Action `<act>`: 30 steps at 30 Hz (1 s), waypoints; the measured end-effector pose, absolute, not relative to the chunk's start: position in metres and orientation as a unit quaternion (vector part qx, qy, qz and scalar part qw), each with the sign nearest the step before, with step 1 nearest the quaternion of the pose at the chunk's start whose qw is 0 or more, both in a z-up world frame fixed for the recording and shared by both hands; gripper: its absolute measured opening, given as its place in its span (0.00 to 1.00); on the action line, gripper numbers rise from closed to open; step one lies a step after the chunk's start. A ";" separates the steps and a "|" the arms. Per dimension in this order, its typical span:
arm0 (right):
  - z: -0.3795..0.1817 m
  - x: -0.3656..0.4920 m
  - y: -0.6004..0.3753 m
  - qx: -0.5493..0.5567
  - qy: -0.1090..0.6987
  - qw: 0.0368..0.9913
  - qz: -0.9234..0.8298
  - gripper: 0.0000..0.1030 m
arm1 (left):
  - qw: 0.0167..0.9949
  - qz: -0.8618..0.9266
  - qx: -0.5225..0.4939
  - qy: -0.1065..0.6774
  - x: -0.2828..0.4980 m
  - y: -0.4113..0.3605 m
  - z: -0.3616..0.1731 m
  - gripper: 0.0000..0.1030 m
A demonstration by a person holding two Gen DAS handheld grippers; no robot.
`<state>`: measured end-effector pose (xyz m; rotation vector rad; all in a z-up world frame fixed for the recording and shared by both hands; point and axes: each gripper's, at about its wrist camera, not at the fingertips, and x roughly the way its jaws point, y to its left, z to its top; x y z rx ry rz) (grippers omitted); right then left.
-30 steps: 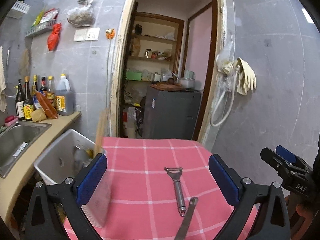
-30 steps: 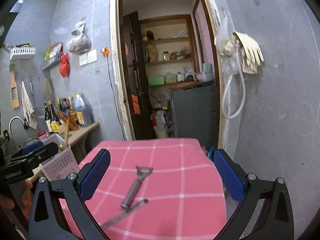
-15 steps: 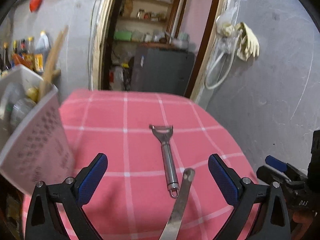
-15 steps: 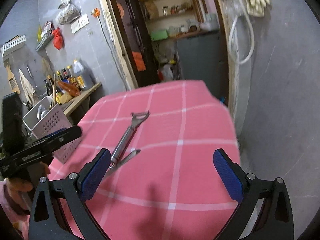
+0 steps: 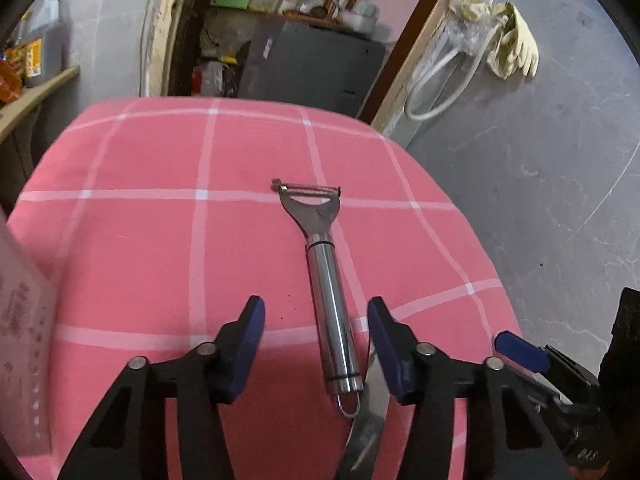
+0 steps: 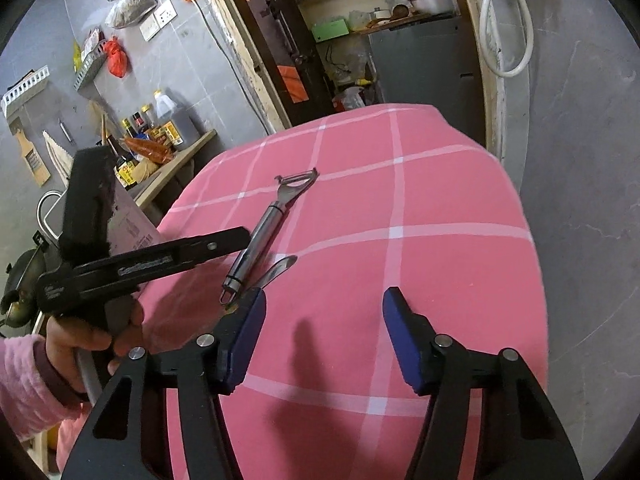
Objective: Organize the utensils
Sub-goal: 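Lower the left tool onto the peeler handle and close it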
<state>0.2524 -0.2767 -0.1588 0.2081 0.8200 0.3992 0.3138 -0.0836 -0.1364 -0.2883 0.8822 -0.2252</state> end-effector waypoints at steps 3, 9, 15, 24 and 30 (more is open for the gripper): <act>-0.158 0.253 -0.274 0.100 0.395 0.893 0.190 0.54 | 0.881 -0.108 -0.134 0.440 0.324 -0.087 -0.141 0.40; -0.156 0.255 -0.270 0.097 0.396 0.895 0.183 0.54 | 0.880 -0.112 -0.084 0.453 0.336 -0.100 -0.138 0.38; -0.155 0.256 -0.264 0.089 0.404 0.893 0.177 0.54 | 0.868 -0.131 -0.058 0.475 0.342 -0.108 -0.133 0.20; -0.152 0.258 -0.248 0.083 0.420 0.885 0.184 0.54 | 0.860 -0.105 -0.090 0.491 0.320 -0.081 -0.132 0.17; -0.162 0.263 -0.229 0.082 0.456 0.867 0.184 0.48 | 0.853 -0.095 -0.118 0.500 0.290 -0.053 -0.131 0.17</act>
